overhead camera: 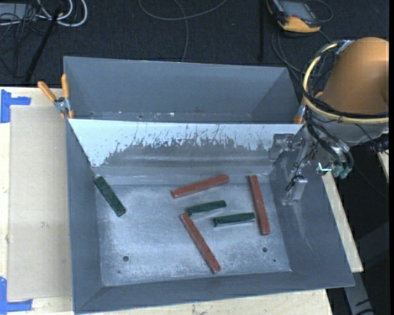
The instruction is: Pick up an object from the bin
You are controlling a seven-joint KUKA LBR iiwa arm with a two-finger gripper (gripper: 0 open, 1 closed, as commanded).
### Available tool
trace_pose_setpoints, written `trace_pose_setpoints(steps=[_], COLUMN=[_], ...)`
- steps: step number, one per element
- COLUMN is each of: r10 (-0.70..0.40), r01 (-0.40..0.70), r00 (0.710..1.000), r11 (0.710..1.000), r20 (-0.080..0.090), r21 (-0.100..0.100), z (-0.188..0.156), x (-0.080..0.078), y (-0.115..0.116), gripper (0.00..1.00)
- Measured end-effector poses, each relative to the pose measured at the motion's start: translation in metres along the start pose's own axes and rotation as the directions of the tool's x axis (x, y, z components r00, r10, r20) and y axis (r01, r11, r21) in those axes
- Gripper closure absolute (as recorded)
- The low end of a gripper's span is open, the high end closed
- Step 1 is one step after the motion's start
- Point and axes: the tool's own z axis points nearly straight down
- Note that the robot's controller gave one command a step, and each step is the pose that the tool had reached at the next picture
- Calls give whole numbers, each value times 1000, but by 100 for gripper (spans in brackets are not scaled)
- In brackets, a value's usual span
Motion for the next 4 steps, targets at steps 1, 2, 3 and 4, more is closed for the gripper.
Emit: trace_pose_setpoints(steps=[1,2,3,4], r10=[-131,-598,-595,-815], r01=[131,598,595,815], r00=[991,801,804,579], r11=[991,801,804,579], r20=[-3,7,7,10], r21=[-1,5,5,13], z=[165,172,172,-28], x=[44,-38,-37,-37], y=[28,34,34,66], gripper=[0,0,100,100])
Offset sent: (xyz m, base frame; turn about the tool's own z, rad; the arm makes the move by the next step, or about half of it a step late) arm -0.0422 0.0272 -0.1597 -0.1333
